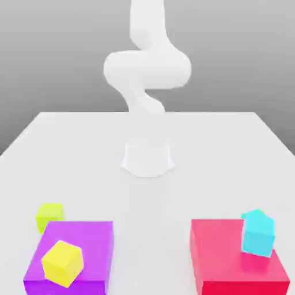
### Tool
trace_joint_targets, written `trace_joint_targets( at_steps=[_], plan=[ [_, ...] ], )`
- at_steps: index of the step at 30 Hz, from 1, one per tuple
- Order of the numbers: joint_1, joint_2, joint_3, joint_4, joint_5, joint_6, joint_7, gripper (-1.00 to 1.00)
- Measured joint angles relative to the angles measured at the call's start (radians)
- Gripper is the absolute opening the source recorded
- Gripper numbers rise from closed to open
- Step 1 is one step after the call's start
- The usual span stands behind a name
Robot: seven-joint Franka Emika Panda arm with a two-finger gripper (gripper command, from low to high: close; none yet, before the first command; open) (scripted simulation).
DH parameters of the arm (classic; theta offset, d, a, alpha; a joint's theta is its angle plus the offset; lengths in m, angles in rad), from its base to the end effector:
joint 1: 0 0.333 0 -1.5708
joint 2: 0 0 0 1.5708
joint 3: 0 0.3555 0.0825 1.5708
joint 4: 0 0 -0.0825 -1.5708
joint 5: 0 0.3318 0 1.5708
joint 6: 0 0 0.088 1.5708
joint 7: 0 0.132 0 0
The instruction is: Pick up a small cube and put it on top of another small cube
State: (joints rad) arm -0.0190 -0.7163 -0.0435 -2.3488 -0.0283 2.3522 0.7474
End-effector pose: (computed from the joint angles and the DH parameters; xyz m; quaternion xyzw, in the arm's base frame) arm 0.3174 -0.0272 0.6756 -0.8626 0.3635 -0.3307 0.1204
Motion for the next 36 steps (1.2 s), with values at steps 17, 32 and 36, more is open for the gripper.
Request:
trace_joint_targets(
  at_steps=[17,32,36],
  plan=[
    [-0.143,0.623,-0.392,-0.352,-0.012,0.390,-0.528,0.00],
    [-0.406,1.001,-0.151,-0.376,0.391,0.641,-0.941,-1.00],
    [-0.375,0.957,-0.194,-0.387,0.337,0.608,-0.899,-1.00]
  ],
)
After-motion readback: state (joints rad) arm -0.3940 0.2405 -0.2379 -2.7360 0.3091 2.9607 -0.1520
